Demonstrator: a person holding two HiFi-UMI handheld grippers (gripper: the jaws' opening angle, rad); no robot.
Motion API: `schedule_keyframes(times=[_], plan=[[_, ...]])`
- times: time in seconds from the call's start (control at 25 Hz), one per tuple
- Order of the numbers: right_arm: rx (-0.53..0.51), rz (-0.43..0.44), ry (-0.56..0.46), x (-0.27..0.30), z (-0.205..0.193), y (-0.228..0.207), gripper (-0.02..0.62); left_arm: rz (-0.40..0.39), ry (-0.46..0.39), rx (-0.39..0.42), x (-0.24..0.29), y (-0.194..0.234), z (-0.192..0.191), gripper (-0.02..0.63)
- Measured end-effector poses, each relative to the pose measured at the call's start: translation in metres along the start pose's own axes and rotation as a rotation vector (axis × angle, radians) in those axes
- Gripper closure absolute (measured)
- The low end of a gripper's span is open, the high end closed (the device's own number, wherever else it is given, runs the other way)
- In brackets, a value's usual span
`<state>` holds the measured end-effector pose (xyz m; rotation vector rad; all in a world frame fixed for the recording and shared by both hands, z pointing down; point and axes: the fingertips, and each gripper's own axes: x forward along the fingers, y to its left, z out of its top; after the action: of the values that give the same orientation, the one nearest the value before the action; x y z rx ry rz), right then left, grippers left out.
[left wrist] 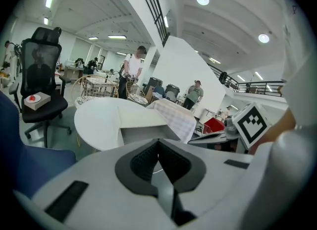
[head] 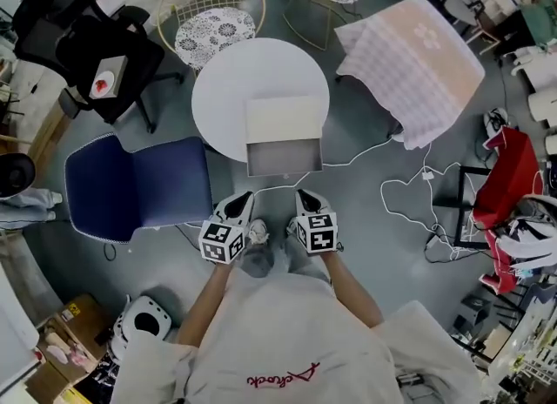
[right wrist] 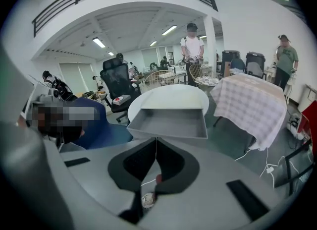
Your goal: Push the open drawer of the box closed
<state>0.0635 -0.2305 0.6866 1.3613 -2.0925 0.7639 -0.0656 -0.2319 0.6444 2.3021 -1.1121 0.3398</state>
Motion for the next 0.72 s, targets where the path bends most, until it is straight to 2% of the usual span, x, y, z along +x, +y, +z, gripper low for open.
schedule_keyframes(times=[0.28,0.32,0.4,0.44,0.72], plan=[[-0.002,0.032,0.111,0.013,-0.053,0.009,0.575,0.003,0.057,-0.048,0.001,-0.010,-0.043,0.594],[0.006,0.039,0.125,0.015,-0.060,0.010,0.556,0.003,0.061,-0.053,0.001,-0.011,-0.046,0.594],[0.015,0.051,0.146,0.019,-0.072,0.011,0.447,0.005,0.065,-0.060,-0.001,-0.011,-0.052,0.594],[0.015,0.056,0.154,0.022,-0.077,0.012,0.423,0.006,0.065,-0.062,-0.002,-0.011,-0.053,0.594],[-0.001,0.036,0.167,0.038,-0.084,0.009,0.416,0.012,0.050,-0.056,-0.007,-0.014,-0.055,0.594]])
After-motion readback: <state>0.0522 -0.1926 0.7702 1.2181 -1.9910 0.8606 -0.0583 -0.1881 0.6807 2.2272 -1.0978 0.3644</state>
